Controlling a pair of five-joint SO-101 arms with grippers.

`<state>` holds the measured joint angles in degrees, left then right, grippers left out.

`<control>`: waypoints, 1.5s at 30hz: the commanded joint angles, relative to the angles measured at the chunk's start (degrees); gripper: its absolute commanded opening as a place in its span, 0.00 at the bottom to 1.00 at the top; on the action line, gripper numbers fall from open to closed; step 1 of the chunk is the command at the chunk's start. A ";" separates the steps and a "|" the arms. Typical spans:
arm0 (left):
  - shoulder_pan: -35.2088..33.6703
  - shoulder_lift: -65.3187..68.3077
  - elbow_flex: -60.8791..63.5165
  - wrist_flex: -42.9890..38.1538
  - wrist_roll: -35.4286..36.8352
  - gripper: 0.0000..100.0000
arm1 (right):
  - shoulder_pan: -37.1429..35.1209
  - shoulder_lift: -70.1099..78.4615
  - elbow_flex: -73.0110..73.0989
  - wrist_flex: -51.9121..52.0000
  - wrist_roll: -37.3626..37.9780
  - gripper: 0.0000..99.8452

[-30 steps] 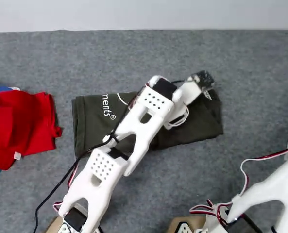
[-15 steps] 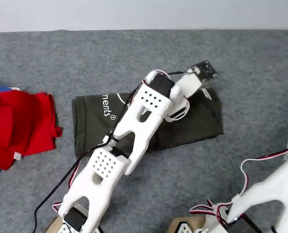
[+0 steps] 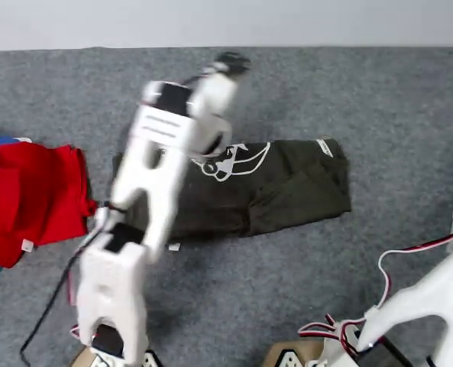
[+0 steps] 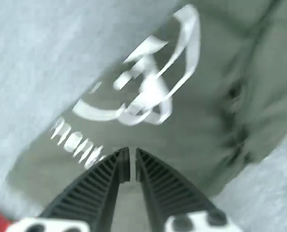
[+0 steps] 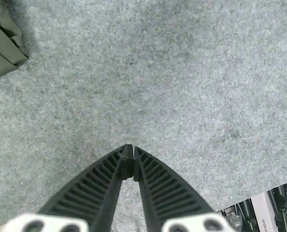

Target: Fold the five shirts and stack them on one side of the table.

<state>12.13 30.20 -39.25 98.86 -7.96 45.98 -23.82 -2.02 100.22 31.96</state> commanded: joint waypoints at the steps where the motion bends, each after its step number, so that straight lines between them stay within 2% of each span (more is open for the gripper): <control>1: -9.49 -10.73 9.45 1.67 0.53 0.03 | 0.57 -2.24 -0.70 1.63 -0.26 0.01; 5: -19.25 -13.98 17.01 1.67 0.26 0.15 | 0.48 -2.24 -0.62 1.63 -0.26 0.01; 8: -23.12 -13.63 19.03 1.58 -0.88 0.21 | 0.48 -2.24 -0.53 1.63 -0.26 0.01; 11: -23.65 -11.96 19.56 1.58 -5.01 0.22 | 0.48 -2.24 -0.53 1.63 -0.26 0.01; 14: -23.47 -8.18 19.30 0.97 -6.24 0.22 | 0.40 -2.15 -0.44 1.63 -0.26 0.01; 20: -25.58 0.53 19.21 -2.81 -6.33 0.22 | 0.48 -1.98 -0.44 1.63 -0.18 0.01; 31: -25.32 11.43 14.37 -6.24 -5.98 0.22 | 0.57 -2.07 -0.44 1.54 2.55 0.01; 34: -25.49 15.56 10.42 -5.19 -5.80 0.22 | 0.57 -2.07 -0.44 1.54 2.55 0.01; 37: -25.32 19.34 5.14 -3.43 -1.93 0.21 | 0.57 -2.07 -0.44 1.54 2.55 0.01; 39: -25.14 21.89 2.33 -3.34 -0.18 0.16 | 0.57 -2.07 -0.44 1.54 2.55 0.01; 43: -24.09 25.67 -3.38 -0.62 -0.26 0.00 | 0.57 -2.07 -0.44 1.54 2.55 0.01; 45: -23.56 26.46 -5.32 1.14 -0.26 0.01 | 0.57 -2.07 -0.44 1.54 2.55 0.01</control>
<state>-11.25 54.90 -40.31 99.56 -9.19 45.98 -23.82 -2.02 100.22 33.98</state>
